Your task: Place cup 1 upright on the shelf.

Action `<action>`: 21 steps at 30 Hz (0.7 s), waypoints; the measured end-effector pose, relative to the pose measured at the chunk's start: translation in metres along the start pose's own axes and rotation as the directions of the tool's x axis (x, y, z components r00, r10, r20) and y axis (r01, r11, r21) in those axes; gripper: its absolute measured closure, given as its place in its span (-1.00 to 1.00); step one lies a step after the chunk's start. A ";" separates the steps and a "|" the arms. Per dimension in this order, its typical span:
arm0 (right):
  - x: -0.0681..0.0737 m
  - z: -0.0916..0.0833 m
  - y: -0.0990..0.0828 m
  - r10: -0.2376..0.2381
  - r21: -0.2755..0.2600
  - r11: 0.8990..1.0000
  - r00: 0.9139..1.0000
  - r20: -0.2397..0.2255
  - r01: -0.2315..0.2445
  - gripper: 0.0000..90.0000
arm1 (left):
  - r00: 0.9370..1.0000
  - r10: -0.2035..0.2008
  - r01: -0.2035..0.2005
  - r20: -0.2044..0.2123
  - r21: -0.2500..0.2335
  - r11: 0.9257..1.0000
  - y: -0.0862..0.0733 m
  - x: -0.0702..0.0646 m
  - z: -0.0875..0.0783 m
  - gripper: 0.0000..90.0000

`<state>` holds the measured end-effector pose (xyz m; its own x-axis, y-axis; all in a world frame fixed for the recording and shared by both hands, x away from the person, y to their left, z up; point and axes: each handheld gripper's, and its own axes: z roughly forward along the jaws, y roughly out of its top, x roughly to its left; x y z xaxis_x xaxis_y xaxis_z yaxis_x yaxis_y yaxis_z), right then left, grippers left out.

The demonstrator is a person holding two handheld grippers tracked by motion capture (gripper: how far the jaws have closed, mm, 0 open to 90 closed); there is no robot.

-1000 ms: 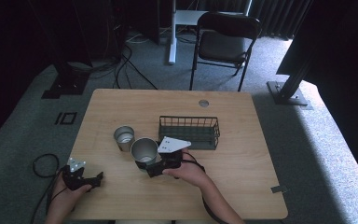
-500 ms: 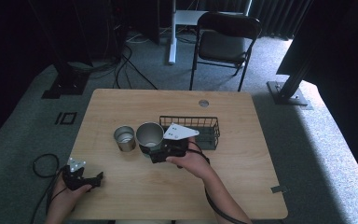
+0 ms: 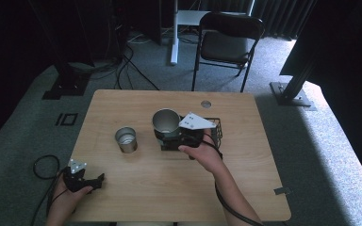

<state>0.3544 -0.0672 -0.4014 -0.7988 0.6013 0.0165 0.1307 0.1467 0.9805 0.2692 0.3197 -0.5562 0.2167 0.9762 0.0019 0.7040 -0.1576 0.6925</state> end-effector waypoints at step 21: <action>-0.059 -0.023 -0.005 0.053 -0.027 0.999 0.951 0.305 -0.047 -0.71 | 1.000 0.001 -0.001 0.000 0.001 1.000 0.000 0.000 0.000 -0.96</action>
<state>0.3869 -0.1216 -0.4030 -0.5738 0.8189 0.0079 0.1523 0.0973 0.9835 0.2692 0.3198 -0.5561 0.2171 0.9762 0.0027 0.7048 -0.1587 0.6914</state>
